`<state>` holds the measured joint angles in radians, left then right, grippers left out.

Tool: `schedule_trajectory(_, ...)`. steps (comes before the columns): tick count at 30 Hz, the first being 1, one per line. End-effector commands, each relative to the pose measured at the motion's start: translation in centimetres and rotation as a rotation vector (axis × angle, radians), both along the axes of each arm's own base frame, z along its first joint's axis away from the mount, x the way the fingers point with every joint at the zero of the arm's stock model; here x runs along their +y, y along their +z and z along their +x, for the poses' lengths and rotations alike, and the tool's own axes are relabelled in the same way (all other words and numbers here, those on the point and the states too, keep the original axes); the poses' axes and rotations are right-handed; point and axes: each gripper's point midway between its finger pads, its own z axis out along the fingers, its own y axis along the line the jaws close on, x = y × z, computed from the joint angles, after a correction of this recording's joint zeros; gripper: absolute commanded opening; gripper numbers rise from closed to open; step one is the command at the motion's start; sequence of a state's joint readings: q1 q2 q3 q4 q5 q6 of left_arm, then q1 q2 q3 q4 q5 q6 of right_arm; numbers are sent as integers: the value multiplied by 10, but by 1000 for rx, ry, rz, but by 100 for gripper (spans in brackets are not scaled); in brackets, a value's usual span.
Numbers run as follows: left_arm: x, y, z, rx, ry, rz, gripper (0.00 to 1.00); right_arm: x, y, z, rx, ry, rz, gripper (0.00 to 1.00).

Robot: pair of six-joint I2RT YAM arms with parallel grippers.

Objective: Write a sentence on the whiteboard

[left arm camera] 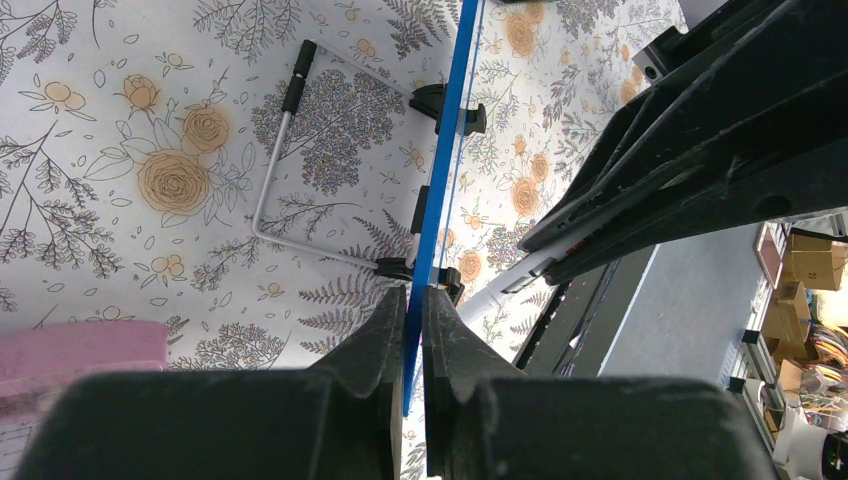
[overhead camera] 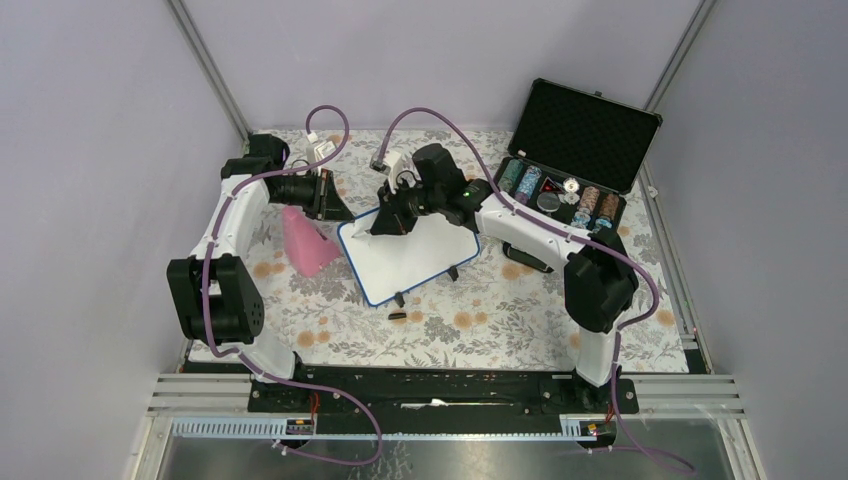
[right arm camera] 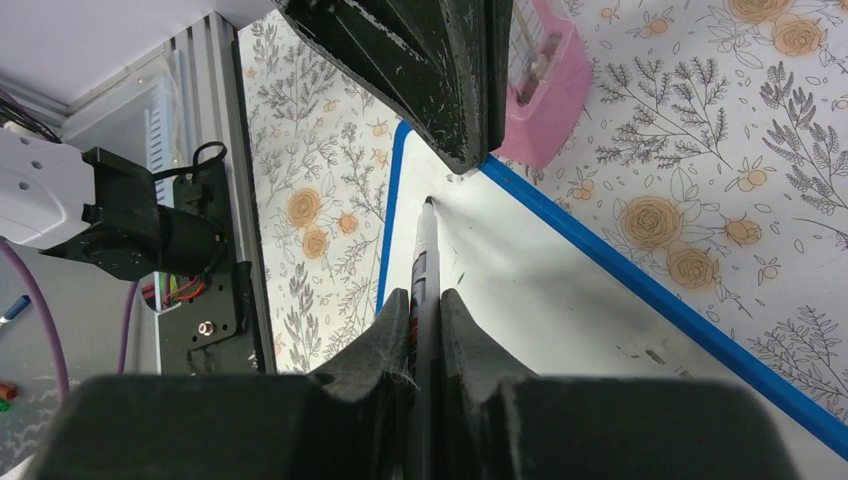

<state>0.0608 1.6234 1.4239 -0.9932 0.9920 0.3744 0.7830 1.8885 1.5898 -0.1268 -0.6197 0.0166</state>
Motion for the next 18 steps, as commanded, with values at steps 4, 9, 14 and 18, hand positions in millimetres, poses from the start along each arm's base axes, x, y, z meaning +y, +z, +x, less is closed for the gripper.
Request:
schedule_trajectory(4, 1, 5, 4, -43, -12, -5, 0, 8, 9, 8, -67, 9, 12, 0)
schedule_trajectory(9, 1, 4, 4, -41, -12, -4, 0, 3, 11, 15, -58, -13, 16, 0)
schedule_trajectory(14, 1, 4, 5, -40, -9, -3, 0, -6, 11, 24, -56, -38, 15, 0)
schedule_trajectory(18, 1, 5, 6, -37, -8, -4, 0, -9, 7, 23, -52, -38, 8, 0)
